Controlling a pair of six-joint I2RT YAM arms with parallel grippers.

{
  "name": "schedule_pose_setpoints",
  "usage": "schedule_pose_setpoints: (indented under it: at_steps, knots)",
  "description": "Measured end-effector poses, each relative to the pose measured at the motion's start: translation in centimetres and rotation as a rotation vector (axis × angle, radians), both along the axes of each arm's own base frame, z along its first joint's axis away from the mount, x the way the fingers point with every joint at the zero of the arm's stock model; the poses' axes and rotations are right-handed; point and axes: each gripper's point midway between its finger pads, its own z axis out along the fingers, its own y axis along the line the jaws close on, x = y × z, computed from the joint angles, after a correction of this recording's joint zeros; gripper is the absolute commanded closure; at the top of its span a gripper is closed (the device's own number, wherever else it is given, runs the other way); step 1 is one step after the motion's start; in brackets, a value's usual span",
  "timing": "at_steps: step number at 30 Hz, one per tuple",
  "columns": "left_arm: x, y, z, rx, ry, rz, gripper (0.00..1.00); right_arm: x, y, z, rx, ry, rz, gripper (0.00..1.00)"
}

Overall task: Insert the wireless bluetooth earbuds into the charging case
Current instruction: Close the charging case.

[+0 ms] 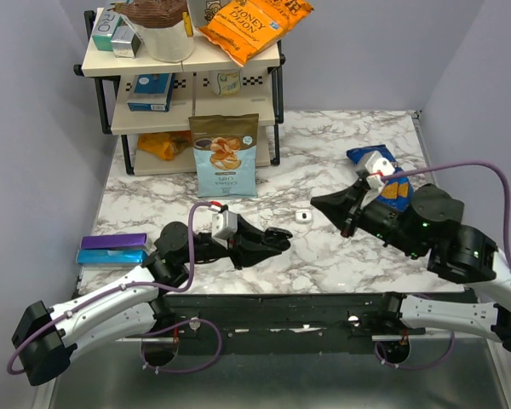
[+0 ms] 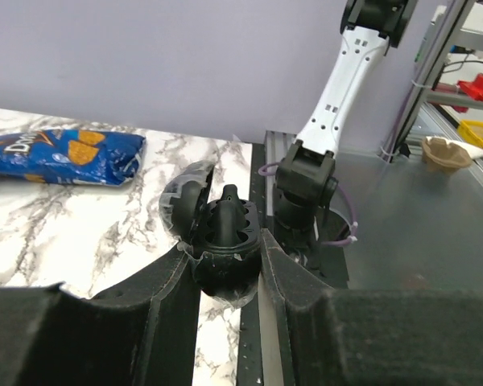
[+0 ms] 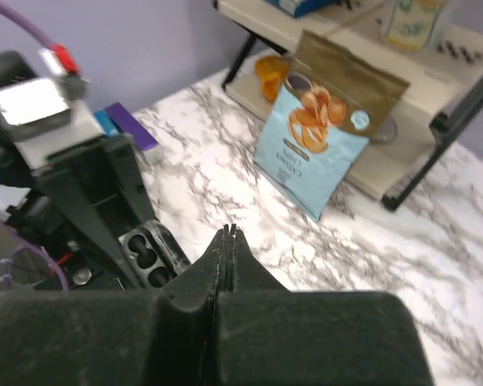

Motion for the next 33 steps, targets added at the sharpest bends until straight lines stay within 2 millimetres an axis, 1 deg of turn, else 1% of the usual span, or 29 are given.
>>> schedule_pose_setpoints:
  at_steps: [3, 6, 9, 16, 25, 33]
  knots:
    - [0.2, 0.2, 0.5, -0.018, -0.009, 0.019, 1.0, 1.5, 0.9, -2.9, -0.066, 0.047, -0.063, 0.99]
    - [0.3, 0.2, 0.6, -0.024, -0.012, 0.026, 1.0, 2.2, 2.1, -5.6, -0.134, 0.086, -0.072, 0.99]
    - [0.3, 0.2, 0.7, -0.025, -0.012, 0.026, 1.0, 2.4, 3.1, -7.3, -0.177, 0.112, -0.067, 0.99]
    - [0.4, 0.1, 0.6, -0.026, -0.013, 0.025, 1.0, 1.8, 3.9, -7.7, -0.185, 0.126, -0.015, 0.99]
    - [0.4, 0.1, 0.7, -0.028, -0.015, 0.024, 1.0, 0.4, 5.6, -8.8, -0.213, 0.156, 0.1, 0.99]
    - [0.3, 0.1, 0.8, -0.032, -0.02, 0.024, 1.0, -0.8, 5.9, -9.1, -0.22, 0.173, 0.169, 0.99]
